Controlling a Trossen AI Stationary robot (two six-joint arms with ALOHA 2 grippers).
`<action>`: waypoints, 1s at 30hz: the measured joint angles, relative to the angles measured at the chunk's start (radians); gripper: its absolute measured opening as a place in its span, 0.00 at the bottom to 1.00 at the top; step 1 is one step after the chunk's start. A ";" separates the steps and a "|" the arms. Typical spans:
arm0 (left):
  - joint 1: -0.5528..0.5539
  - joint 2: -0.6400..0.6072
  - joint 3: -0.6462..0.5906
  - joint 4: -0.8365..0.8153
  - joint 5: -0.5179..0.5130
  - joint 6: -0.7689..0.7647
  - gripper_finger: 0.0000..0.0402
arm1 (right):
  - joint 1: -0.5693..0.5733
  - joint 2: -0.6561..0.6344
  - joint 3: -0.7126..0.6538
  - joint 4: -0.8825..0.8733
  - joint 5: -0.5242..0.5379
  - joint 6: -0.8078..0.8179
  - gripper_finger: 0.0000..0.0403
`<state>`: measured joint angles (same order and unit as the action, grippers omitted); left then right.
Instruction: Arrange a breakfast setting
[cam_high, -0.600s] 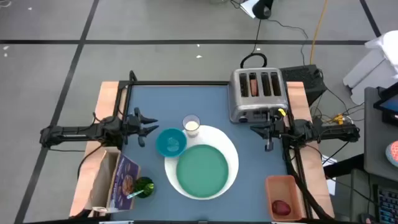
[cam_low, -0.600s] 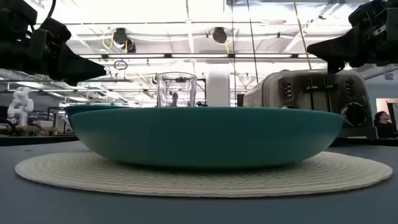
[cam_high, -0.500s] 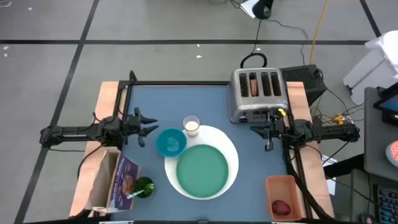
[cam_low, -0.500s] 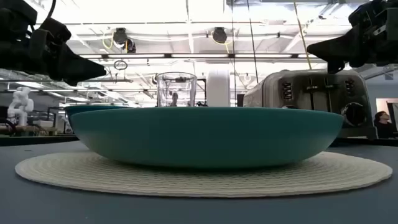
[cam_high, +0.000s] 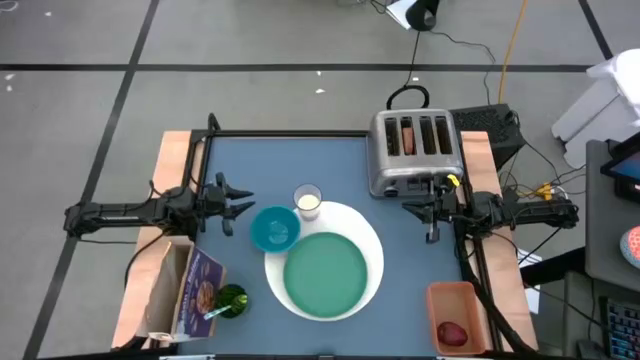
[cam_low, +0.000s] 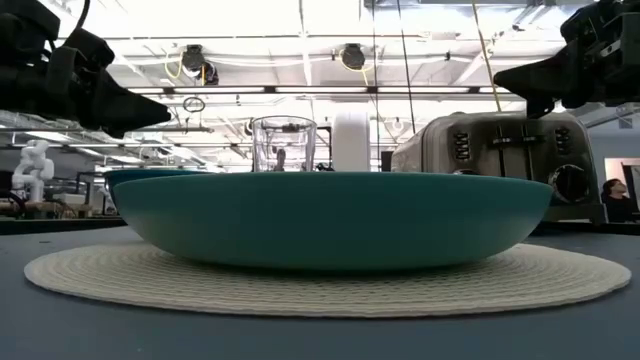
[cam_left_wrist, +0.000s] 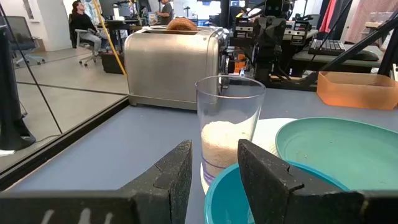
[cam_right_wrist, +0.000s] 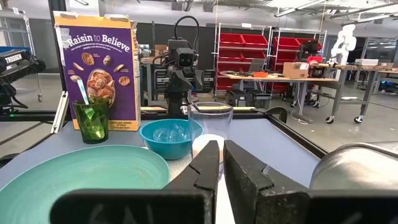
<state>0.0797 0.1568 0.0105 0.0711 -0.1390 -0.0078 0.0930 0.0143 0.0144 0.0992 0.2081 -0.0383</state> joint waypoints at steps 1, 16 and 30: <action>0.000 0.000 0.000 0.000 0.000 0.000 0.34 | 0.000 0.000 0.000 0.000 0.000 0.000 0.04; 0.000 0.000 0.000 0.000 0.000 0.000 0.34 | 0.000 0.000 0.000 0.000 0.000 0.000 0.04; 0.000 0.000 0.000 0.010 0.000 0.000 0.34 | 0.000 0.000 0.000 0.000 0.000 0.000 0.04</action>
<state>0.0795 0.1566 0.0105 0.0807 -0.1389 -0.0082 0.0933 0.0144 0.0144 0.0993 0.2081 -0.0383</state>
